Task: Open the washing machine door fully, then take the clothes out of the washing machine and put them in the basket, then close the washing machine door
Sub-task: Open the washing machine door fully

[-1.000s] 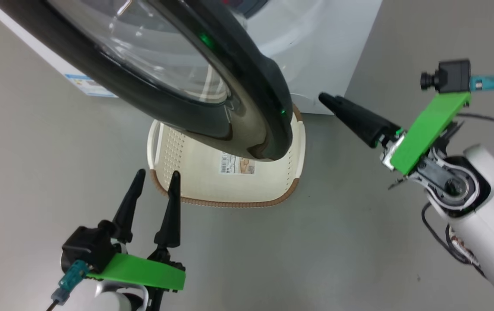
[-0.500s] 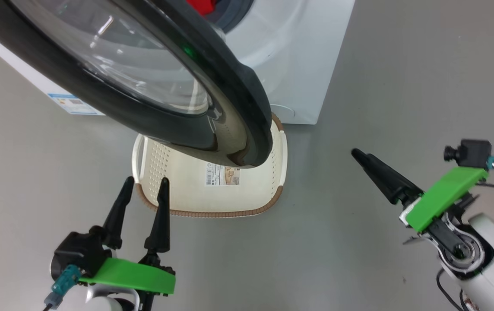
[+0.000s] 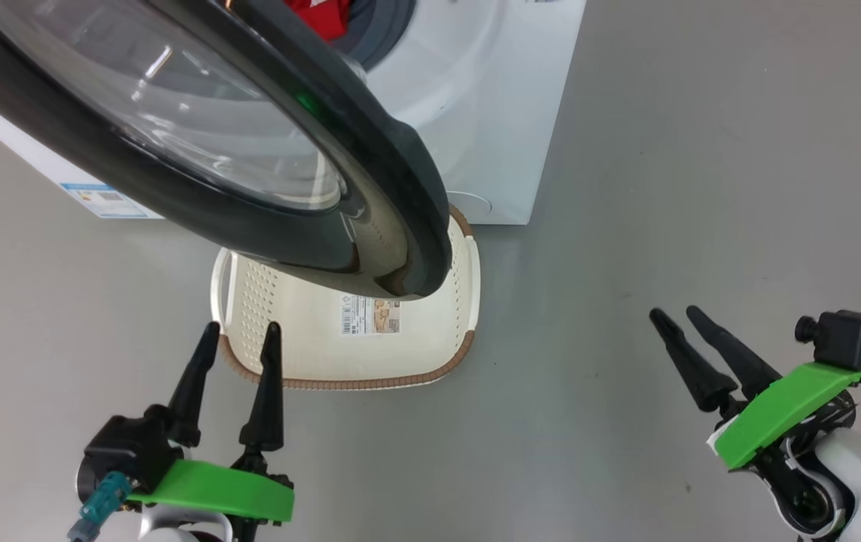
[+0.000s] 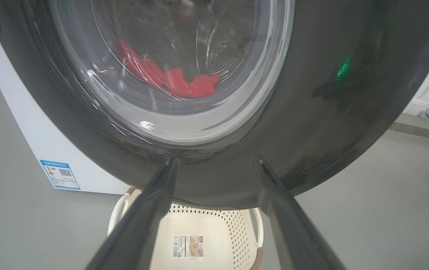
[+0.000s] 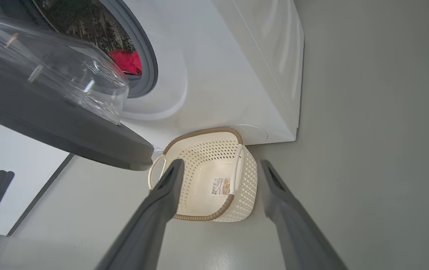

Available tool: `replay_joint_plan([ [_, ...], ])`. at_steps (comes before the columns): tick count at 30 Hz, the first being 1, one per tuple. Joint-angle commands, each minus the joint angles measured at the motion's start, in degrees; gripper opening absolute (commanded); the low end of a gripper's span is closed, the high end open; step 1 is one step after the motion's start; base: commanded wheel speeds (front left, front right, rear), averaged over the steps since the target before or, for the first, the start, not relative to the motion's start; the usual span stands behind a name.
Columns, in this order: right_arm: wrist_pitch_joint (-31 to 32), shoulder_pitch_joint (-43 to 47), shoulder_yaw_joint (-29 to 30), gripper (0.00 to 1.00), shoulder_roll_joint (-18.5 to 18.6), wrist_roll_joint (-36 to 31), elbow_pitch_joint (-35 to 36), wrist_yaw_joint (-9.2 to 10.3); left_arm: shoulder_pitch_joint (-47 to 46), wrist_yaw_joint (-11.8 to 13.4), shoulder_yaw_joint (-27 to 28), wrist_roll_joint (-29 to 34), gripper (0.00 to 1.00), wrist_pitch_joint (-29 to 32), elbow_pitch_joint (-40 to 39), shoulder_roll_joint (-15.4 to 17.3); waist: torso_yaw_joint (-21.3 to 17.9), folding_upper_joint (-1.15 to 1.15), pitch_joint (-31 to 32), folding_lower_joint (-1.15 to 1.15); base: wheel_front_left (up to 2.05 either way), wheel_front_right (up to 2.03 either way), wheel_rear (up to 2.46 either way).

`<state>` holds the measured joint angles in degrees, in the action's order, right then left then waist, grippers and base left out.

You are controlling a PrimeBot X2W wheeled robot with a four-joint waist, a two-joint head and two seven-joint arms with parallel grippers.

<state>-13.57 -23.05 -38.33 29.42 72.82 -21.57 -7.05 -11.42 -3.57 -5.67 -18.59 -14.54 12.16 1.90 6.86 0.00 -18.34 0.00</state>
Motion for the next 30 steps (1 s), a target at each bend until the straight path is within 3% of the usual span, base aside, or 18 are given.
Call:
replay_joint_plan([
  [1, -0.9, 1.04, -0.82, 1.0, 0.95, -1.13, 0.53, -0.44, 0.53, -0.15, 2.06, 0.55, 1.0, -0.46, -1.02, 0.98, -0.09, 0.0, 0.11, 0.0, 0.0, 0.0, 0.0],
  [5, -1.37, 1.06, 1.02, 1.0, -0.09, -5.85, -0.61, -0.44, 0.61, -0.13, 2.35, 0.58, 1.0, -0.46, -0.94, 0.98, -0.25, 0.0, 0.31, 0.0, 0.0, 0.0, 0.0],
  [20, -1.42, 12.71, 28.59, 1.0, -12.24, -36.86, 6.29, -0.44, 0.34, 0.4, 2.8, 2.17, 1.0, -0.46, -1.66, 0.98, 0.26, 0.0, 0.33, 0.0, 0.0, 0.0, 0.0],
  [26, -1.42, 16.83, 37.39, 1.0, -17.35, -44.61, 10.96, -0.44, 0.61, 0.52, 2.69, 2.73, 1.0, -0.46, -2.1, 0.98, 0.55, 0.0, 0.48, 0.0, 0.0, 0.0, 0.0],
  [30, -1.42, 18.98, 39.78, 1.0, -19.39, -47.33, 11.99, -0.44, 0.9, 0.58, 2.54, 2.82, 1.0, -0.46, -2.3, 0.98, 0.54, 0.0, 0.56, 0.0, 0.0, 0.0, 0.0],
])
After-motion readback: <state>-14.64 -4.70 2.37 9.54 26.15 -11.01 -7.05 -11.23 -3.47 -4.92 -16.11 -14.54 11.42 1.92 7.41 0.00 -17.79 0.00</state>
